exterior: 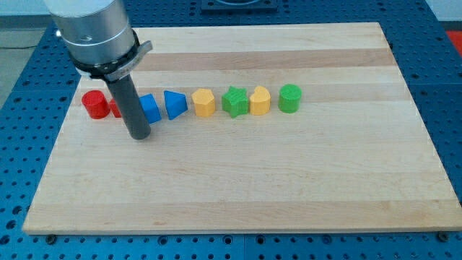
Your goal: Slightly move the blue cube in between the red star and blue triangle
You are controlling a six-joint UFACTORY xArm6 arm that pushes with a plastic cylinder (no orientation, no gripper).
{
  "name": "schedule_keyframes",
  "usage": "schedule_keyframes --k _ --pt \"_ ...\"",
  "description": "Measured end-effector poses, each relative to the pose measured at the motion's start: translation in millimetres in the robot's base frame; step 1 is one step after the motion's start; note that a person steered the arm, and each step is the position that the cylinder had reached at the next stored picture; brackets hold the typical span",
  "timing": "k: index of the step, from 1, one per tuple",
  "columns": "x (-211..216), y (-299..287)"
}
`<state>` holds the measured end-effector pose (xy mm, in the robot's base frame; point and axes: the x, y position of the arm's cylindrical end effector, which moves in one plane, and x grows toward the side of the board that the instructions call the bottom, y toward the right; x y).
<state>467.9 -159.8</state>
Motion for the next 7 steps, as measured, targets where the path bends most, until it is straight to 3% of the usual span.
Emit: schedule_keyframes --k 7 --pt "-16 1"
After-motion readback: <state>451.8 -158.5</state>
